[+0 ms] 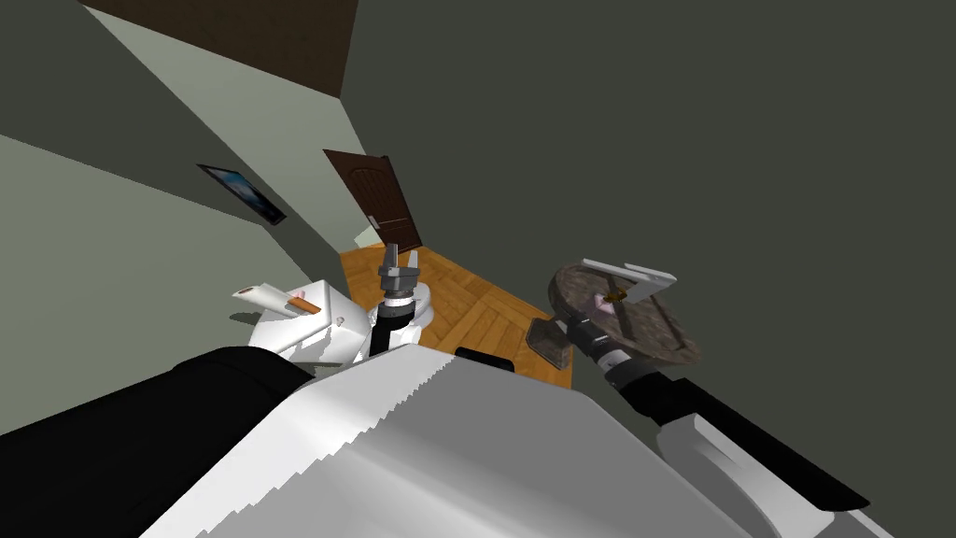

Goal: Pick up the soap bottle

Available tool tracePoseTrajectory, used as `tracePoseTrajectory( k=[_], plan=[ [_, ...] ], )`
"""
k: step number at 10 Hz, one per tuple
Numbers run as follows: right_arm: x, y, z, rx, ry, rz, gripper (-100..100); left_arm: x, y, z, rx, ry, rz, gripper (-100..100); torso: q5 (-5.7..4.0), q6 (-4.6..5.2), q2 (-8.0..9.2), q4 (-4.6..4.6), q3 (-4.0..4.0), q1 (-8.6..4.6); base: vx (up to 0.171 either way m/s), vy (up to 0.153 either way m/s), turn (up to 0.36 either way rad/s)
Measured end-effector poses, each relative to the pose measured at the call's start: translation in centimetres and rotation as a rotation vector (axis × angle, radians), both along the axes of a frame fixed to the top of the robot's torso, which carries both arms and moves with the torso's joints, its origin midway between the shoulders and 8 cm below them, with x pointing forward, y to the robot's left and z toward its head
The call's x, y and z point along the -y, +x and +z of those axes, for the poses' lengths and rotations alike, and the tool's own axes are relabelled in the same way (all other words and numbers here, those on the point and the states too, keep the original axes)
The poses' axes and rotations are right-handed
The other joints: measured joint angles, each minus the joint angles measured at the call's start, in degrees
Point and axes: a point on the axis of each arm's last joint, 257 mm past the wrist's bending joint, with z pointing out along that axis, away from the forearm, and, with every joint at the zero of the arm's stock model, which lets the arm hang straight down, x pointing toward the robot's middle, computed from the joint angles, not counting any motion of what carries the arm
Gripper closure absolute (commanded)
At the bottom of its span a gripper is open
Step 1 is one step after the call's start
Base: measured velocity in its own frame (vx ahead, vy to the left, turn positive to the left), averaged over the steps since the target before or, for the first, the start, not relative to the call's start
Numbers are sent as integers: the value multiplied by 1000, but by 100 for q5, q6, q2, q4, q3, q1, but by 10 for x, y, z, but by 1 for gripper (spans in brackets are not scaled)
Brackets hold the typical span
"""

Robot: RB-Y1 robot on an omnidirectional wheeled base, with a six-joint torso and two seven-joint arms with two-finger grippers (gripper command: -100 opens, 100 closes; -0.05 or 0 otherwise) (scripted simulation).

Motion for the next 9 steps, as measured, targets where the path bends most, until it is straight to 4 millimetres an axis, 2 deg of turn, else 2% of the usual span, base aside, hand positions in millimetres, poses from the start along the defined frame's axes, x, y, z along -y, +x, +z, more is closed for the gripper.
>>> tracePoseTrajectory(
  k=[6,9],
  plan=[
    [8,-23,-49,-233,-77,76,-100,0,0,0,0,0,0,0,-3,1,5,2,3,-10,-42,-17,122],
    [20,-40,-76,-369,-121,100,-100,0,0,0,0,0,0,0,-5,-1,5,1,3,-19,-42,-37,113]
  ],
)
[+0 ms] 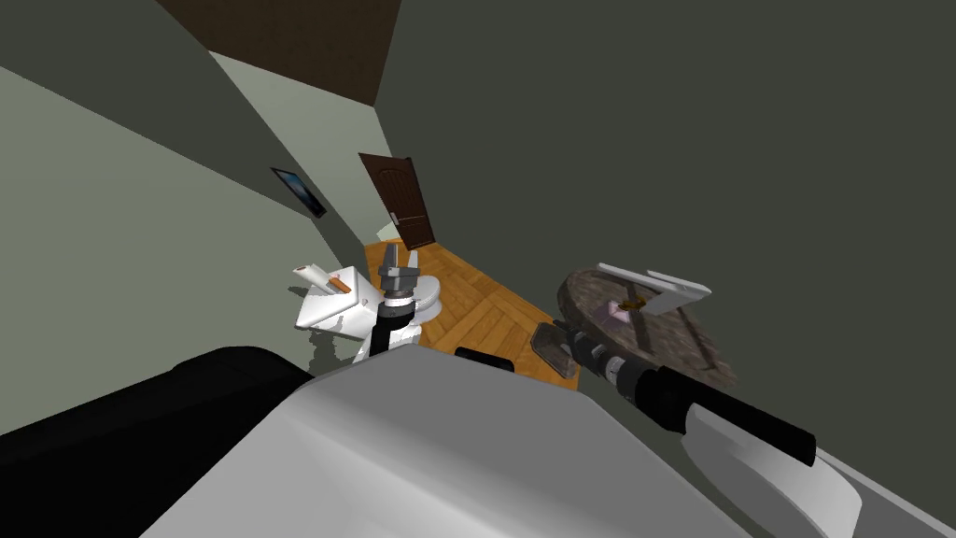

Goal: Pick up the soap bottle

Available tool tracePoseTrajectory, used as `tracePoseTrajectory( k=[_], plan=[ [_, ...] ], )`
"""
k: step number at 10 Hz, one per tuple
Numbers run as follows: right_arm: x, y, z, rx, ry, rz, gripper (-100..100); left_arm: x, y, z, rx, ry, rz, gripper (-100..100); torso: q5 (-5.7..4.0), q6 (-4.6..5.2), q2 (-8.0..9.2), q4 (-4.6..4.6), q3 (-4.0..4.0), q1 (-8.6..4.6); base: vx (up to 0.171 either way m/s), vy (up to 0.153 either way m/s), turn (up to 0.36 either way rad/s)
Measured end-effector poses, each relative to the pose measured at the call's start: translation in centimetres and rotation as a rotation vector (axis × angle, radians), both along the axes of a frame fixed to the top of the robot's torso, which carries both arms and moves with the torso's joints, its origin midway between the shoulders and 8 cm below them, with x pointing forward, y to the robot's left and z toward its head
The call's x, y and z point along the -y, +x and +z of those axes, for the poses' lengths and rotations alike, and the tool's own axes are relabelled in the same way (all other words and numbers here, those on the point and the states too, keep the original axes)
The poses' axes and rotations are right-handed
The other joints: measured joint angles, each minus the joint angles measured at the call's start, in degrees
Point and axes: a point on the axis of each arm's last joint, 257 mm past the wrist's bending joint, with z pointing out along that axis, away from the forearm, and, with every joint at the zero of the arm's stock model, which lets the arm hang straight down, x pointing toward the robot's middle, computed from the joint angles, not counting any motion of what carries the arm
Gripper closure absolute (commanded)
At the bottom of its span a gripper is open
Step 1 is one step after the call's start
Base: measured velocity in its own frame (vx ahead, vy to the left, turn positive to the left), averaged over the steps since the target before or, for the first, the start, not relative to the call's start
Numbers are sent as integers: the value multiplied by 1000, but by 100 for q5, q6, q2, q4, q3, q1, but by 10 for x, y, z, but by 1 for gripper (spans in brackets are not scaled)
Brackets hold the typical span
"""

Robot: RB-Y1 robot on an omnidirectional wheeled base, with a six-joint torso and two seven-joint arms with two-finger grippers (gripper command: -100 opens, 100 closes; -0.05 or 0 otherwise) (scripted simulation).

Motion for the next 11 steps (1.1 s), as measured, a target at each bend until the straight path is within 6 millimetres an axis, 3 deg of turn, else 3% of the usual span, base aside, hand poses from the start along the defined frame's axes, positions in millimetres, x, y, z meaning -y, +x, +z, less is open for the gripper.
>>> tracePoseTrajectory(
  k=[6,11],
  plan=[
    [26,-29,-33,-212,-110,36,-100,0,0,0,0,0,0,0,0,5,-9,-1,-4,6,-36,-42,113],
    [63,-55,-53,-388,-215,33,-100,0,0,0,0,0,0,0,-3,1,-10,-2,-5,-10,-25,-61,121]
  ],
)
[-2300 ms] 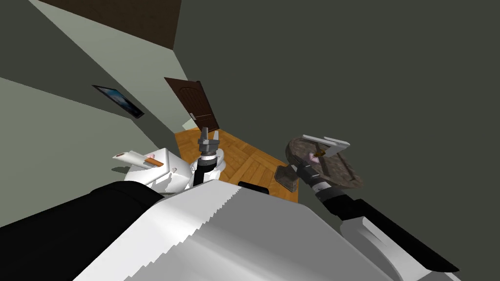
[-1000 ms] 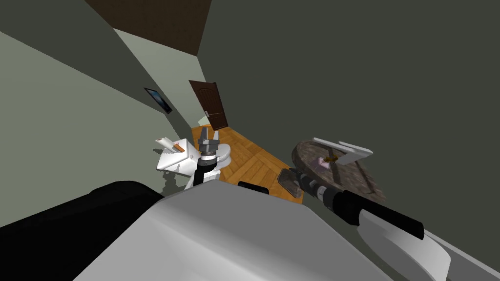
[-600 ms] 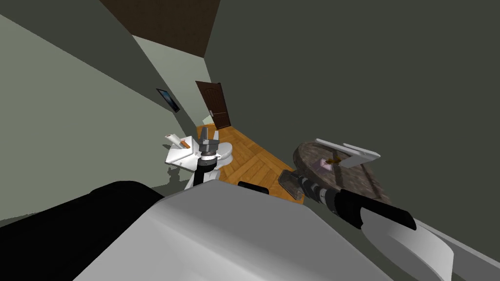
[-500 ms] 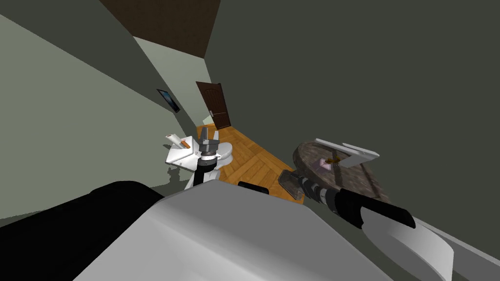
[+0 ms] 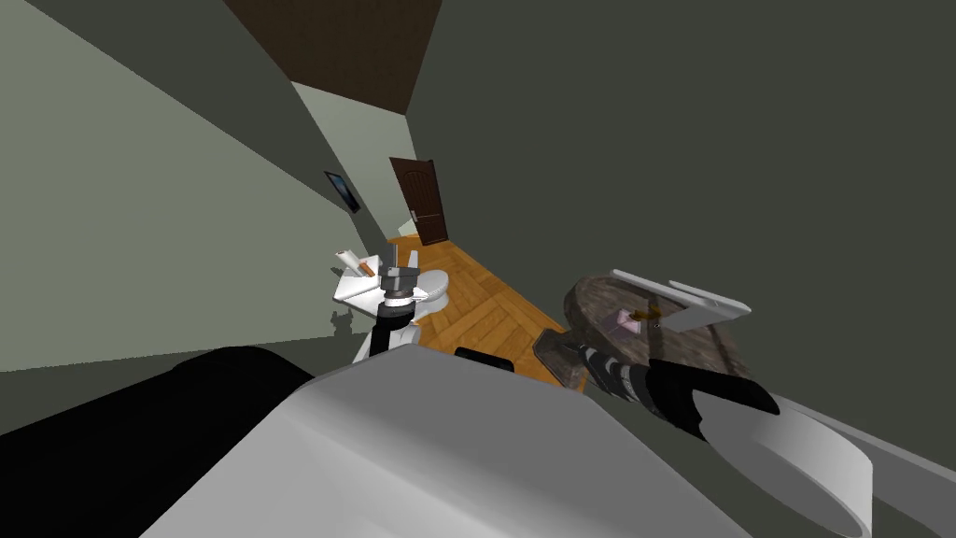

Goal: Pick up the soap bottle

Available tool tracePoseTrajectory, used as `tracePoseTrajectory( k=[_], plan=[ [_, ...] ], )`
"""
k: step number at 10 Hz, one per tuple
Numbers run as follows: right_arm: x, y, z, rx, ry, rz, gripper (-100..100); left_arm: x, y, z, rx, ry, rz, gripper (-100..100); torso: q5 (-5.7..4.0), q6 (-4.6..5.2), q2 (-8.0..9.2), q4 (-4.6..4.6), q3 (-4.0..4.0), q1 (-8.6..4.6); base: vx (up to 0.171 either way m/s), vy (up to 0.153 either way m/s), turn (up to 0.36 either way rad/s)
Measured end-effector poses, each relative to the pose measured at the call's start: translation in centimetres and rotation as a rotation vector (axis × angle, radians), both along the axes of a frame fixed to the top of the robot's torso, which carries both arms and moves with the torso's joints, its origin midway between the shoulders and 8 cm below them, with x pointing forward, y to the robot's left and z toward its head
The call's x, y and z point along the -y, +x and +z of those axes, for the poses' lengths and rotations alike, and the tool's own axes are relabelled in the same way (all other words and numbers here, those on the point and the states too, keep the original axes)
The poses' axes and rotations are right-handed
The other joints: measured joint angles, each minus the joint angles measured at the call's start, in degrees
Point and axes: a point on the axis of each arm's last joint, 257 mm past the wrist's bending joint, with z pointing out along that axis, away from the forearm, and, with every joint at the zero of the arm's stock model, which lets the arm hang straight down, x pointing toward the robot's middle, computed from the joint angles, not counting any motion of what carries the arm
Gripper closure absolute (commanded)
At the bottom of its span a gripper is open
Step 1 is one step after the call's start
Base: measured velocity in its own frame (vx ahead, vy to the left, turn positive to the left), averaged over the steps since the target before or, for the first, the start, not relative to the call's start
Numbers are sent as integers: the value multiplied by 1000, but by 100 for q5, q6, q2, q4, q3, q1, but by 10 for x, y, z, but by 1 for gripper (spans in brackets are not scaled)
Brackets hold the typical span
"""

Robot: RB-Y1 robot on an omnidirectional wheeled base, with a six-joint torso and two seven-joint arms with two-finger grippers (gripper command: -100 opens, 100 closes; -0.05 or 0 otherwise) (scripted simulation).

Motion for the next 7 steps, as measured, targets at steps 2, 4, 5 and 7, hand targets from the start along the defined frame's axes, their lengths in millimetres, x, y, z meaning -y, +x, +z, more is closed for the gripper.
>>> tracePoseTrajectory(
  k=[2,4,5,7],
  plan=[
    [15,-6,-3,-61,-48,-4,-100,0,0,0,0,0,0,0,-1,0,-11,-2,-6,-5,1,-83,115],
    [33,-12,-6,-115,-99,-7,-100,0,0,0,0,0,0,0,-2,2,-14,-3,-8,-7,4,-79,95],
    [39,-14,-5,-136,-121,-5,-100,0,0,0,0,0,0,0,-2,3,-16,-3,-9,-2,34,-101,139],
    [55,-16,-6,-178,-172,-8,-100,0,0,0,0,0,0,0,-4,3,-25,-5,-15,-8,36,-95,110]
  ],
)
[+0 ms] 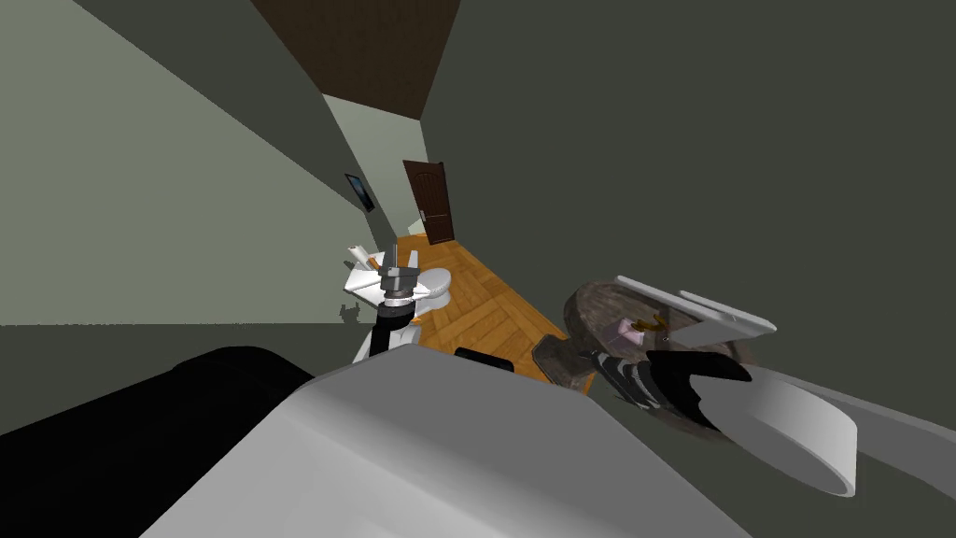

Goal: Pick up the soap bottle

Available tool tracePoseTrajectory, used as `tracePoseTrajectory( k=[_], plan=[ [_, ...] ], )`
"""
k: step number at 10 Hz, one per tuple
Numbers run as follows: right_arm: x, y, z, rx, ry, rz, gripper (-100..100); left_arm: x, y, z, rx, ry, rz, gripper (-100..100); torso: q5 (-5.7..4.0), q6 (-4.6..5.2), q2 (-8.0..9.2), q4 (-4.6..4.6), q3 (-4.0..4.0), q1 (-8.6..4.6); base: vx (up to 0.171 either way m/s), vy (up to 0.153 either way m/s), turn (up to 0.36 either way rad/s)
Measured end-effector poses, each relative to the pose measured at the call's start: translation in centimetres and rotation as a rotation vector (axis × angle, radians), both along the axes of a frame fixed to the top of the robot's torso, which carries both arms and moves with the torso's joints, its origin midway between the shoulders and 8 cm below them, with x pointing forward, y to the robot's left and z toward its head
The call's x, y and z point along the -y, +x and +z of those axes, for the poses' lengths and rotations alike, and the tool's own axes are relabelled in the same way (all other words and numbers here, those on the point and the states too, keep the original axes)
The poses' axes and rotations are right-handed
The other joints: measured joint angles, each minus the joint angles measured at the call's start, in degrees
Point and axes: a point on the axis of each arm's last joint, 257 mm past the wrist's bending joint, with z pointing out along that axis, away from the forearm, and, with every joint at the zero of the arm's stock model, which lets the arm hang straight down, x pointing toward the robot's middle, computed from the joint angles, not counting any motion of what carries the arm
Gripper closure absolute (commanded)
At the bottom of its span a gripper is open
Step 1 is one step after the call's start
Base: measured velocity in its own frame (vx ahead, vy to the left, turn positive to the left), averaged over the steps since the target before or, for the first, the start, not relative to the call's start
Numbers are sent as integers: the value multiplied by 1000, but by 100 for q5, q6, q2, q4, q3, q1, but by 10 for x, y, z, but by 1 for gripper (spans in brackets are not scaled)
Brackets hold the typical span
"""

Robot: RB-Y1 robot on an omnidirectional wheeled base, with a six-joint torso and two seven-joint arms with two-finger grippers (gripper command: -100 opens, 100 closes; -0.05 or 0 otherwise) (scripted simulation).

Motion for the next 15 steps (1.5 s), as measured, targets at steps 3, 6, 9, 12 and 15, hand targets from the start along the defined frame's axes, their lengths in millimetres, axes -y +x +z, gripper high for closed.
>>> tracePoseTrajectory(
  k=[3,6,9,12,15],
  plan=[
    [26,-1,8,-57,-88,-5,-100,0,0,0,0,0,0,0,-4,0,-16,-4,-10,-18,76,-147,101],
    [56,11,22,-71,-178,-16,-100,0,0,0,0,0,0,0,-16,1,-45,-10,-25,-65,139,-238,88],
    [68,21,27,-69,-218,-13,-100,0,0,0,0,0,0,0,-2,0,-30,-7,-18,-10,70,-95,13],
    [75,18,23,-69,-222,-22,-100,0,0,0,0,0,0,0,7,0,3,0,1,41,9,7,51],
    [87,5,11,-65,-221,-44,-100,0,0,0,0,0,0,0,11,2,8,2,4,54,11,32,64]
  ],
)
